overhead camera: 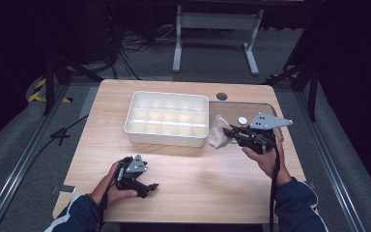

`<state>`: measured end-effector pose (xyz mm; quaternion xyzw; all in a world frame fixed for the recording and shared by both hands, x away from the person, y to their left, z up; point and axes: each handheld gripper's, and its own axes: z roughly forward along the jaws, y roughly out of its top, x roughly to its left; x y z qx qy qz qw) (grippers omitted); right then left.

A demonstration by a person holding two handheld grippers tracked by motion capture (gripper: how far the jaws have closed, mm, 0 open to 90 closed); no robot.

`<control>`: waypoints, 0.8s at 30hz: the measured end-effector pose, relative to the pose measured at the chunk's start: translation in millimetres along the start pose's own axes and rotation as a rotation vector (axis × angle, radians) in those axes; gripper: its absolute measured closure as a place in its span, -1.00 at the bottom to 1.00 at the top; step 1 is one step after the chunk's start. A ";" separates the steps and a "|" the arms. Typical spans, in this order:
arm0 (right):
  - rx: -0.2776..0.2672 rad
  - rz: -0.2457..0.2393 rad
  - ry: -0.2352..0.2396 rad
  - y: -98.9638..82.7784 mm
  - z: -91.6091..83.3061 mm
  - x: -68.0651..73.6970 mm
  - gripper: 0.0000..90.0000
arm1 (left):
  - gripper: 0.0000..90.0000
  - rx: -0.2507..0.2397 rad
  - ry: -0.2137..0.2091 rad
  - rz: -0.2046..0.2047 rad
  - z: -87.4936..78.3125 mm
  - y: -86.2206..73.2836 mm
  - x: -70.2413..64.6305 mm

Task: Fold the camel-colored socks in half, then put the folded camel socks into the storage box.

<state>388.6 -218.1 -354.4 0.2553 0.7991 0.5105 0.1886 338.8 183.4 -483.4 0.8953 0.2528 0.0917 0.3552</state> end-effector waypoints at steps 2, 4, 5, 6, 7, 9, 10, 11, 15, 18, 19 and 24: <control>0.001 -0.001 -0.001 1.4 1.5 -0.7 0.81 | -0.77 0.000 0.000 0.000 0.0 0.0 0.0; 0.004 -0.004 -0.003 3.3 3.3 -2.5 0.81 | -0.77 0.000 0.000 0.000 0.0 0.0 -0.1; 0.004 -0.004 -0.003 3.3 3.3 -2.5 0.81 | -0.77 0.000 0.000 0.000 0.0 0.0 -0.1; 0.004 -0.007 -0.004 4.9 4.3 -4.0 0.81 | -0.77 0.000 0.000 0.000 0.0 0.0 -0.1; 0.005 -0.009 -0.006 6.2 5.2 -4.9 0.81 | -0.77 0.000 0.001 -0.002 -0.1 -0.1 -0.2; 0.009 -0.014 -0.007 9.0 7.4 -6.5 0.80 | -0.77 0.000 0.001 -0.001 -0.1 -0.1 -0.2; 0.010 -0.012 -0.007 9.6 8.5 -7.2 0.81 | -0.77 0.000 0.001 -0.001 -0.1 -0.1 -0.2; 0.011 -0.014 -0.009 10.2 9.4 -7.9 0.80 | -0.77 0.000 0.001 -0.002 -0.1 -0.1 -0.3; 0.020 -0.021 -0.015 12.1 14.3 -11.0 0.81 | -0.77 -0.002 0.003 -0.005 -0.1 -0.3 -0.7; 0.027 -0.022 -0.019 13.5 17.2 -12.1 0.81 | -0.77 -0.003 0.003 -0.005 -0.1 -0.4 -0.9; 0.037 -0.021 -0.022 14.7 20.2 -13.2 0.81 | -0.77 -0.003 0.003 -0.004 -0.1 -0.4 -0.9; 0.041 -0.026 -0.027 18.8 25.1 -14.6 0.80 | -0.77 -0.006 0.005 -0.013 0.0 -0.6 -1.6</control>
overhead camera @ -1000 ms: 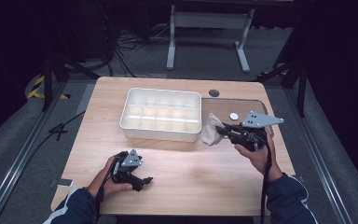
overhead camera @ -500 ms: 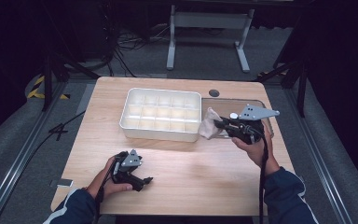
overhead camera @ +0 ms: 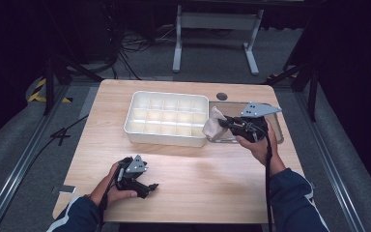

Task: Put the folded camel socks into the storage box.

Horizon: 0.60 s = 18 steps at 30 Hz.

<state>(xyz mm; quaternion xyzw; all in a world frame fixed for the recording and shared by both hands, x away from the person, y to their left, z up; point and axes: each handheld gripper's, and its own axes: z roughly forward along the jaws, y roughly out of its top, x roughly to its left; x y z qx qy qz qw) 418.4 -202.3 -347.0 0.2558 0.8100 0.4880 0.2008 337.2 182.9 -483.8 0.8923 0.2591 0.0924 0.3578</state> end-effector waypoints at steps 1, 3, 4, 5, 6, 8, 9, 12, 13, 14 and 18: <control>0.000 -0.004 0.000 1.3 0.9 -0.2 0.81 | -0.77 0.004 0.002 0.004 -0.5 -0.1 0.1; 0.001 -0.006 -0.002 3.7 2.6 -0.3 0.80 | -0.77 0.003 0.002 0.004 -0.5 -0.1 0.0; 0.000 -0.012 0.000 5.3 4.5 -0.8 0.80 | -0.77 0.003 0.002 0.004 -0.5 -0.1 0.0; 0.000 -0.012 0.000 5.3 4.5 -0.8 0.80 | -0.77 0.003 0.002 0.004 -0.5 -0.1 0.0; 0.009 -0.019 -0.001 7.8 8.1 0.2 0.80 | -0.77 0.000 0.000 -0.001 0.0 -0.1 -0.2; 0.015 -0.023 -0.003 8.6 9.3 0.6 0.81 | -0.78 0.003 -0.001 0.004 0.1 0.3 0.1; 0.016 -0.028 0.001 9.6 11.7 1.1 0.80 | -0.78 0.003 -0.002 0.003 0.2 0.4 0.0; 0.026 -0.032 0.001 12.3 17.4 2.0 0.80 | -0.78 0.003 -0.001 0.003 0.2 0.4 0.0; 0.028 -0.036 0.001 13.1 20.3 2.0 0.80 | -0.78 0.003 -0.001 0.003 0.2 0.4 0.0; 0.029 -0.038 0.002 13.9 23.2 2.0 0.80 | -0.78 0.003 -0.001 0.003 0.2 0.3 -0.1; 0.051 -0.048 0.006 16.9 35.7 4.4 0.80 | -0.78 0.002 0.000 0.003 0.1 0.3 -0.1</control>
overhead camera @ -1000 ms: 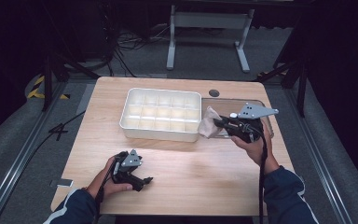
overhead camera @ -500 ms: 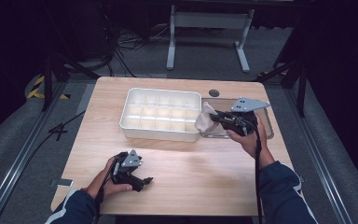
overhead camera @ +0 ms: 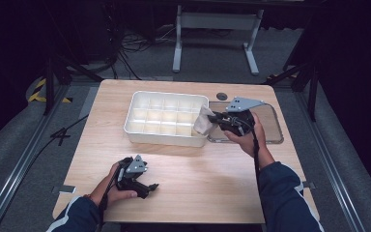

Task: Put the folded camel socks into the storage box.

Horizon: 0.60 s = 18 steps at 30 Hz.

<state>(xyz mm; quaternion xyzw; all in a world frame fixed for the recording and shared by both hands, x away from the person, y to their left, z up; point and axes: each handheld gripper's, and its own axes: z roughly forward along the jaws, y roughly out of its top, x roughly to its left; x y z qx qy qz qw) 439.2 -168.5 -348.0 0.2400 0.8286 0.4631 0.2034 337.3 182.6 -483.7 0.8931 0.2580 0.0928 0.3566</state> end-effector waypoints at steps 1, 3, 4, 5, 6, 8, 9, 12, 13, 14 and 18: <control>0.008 -0.005 0.002 1.2 4.1 0.8 0.81 | -0.78 0.000 0.000 0.001 0.0 0.0 0.0; 0.018 -0.012 0.004 2.5 9.7 1.5 0.80 | -0.78 0.003 0.000 0.004 -0.2 0.0 0.2; 0.027 -0.012 0.005 3.0 12.5 2.0 0.80 | -0.78 0.003 0.000 0.005 -0.2 0.1 0.3; 0.031 -0.014 0.007 3.2 15.5 2.1 0.80 | -0.78 0.004 0.000 0.004 -0.2 0.1 0.3; 0.039 -0.019 0.007 3.4 18.3 2.4 0.80 | -0.78 0.004 0.000 0.005 -0.2 0.1 0.3; 0.054 -0.027 0.002 3.4 23.4 2.4 0.80 | -0.78 0.004 0.001 0.004 -0.2 0.1 0.3; 0.061 -0.028 -0.001 3.3 25.7 2.7 0.80 | -0.78 0.004 0.001 0.005 -0.2 0.1 0.3; 0.088 -0.038 -0.010 1.8 32.5 2.6 0.80 | -0.78 0.004 0.001 0.004 -0.2 0.1 0.3; 0.093 -0.038 -0.011 1.1 34.0 1.8 0.80 | -0.78 0.003 0.001 0.004 -0.2 0.1 0.3; 0.099 -0.035 -0.014 0.3 35.6 0.7 0.80 | -0.78 0.003 0.000 0.004 -0.2 0.1 0.2; 0.123 -0.049 -0.033 -1.2 39.8 -1.5 0.80 | -0.78 0.003 0.001 0.004 -0.2 0.1 0.3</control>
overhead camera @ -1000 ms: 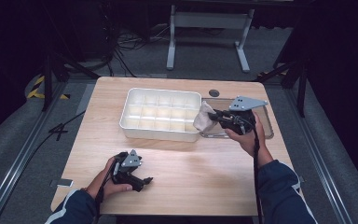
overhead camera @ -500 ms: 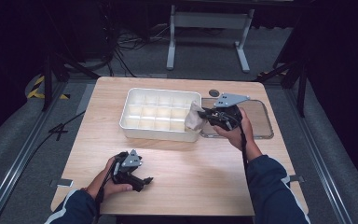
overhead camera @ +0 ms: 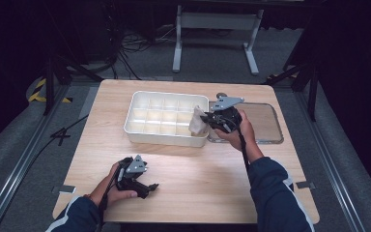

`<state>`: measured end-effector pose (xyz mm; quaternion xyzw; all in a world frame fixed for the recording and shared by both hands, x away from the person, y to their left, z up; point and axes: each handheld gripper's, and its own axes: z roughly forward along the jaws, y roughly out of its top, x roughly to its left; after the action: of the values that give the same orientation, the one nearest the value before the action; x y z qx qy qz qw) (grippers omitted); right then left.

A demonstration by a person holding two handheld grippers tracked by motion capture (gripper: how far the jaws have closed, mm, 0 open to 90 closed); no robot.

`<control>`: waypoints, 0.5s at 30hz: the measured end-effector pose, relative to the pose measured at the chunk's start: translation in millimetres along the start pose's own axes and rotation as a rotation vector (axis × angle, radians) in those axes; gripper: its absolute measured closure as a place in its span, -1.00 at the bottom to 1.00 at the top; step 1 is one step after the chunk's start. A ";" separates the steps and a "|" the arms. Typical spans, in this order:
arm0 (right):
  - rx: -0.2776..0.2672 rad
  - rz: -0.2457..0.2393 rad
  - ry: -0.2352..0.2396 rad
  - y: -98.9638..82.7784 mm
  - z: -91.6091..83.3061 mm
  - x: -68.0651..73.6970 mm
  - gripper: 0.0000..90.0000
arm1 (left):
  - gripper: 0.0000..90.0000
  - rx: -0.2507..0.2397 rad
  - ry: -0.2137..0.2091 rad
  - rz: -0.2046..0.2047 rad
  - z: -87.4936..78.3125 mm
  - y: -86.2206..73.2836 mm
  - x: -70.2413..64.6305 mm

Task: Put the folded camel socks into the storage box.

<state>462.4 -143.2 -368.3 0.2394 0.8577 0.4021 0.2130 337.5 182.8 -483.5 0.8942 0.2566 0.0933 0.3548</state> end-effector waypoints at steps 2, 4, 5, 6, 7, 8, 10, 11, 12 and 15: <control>0.012 -0.006 -0.007 -1.0 1.2 -0.2 0.80 | -0.78 0.000 0.000 0.001 0.0 0.0 0.1; 0.023 -0.013 -0.010 -2.6 3.0 -0.6 0.80 | -0.78 0.000 0.000 0.000 0.0 0.0 0.0; 0.031 -0.017 -0.007 -3.7 4.4 -0.9 0.80 | -0.78 0.000 0.000 0.001 0.0 0.0 0.0; 0.040 -0.027 -0.001 -4.6 6.0 -0.4 0.80 | -0.78 0.000 0.000 0.000 0.1 0.0 0.0; 0.053 -0.040 -0.006 -5.1 7.7 0.8 0.80 | -0.78 0.000 0.000 0.001 0.0 0.0 0.0; 0.063 -0.048 -0.010 -5.5 9.0 2.1 0.80 | -0.78 0.000 0.000 0.000 0.0 0.0 0.0; 0.076 -0.061 -0.004 -5.9 11.1 3.6 0.80 | -0.78 0.000 0.000 0.001 0.0 0.0 0.0; 0.088 -0.074 -0.007 -6.4 12.9 4.6 0.80 | -0.78 0.000 0.001 0.000 0.0 0.0 -0.1; 0.098 -0.082 -0.009 -6.9 14.3 4.6 0.80 | -0.78 0.000 0.000 0.001 0.1 0.0 0.0; 0.114 -0.085 -0.005 -8.5 16.1 2.9 0.80 | -0.78 0.001 0.000 0.001 -0.1 0.0 0.0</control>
<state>467.1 -136.8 -385.0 0.2157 0.8880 0.3424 0.2182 337.5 182.8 -483.4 0.8944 0.2561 0.0931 0.3545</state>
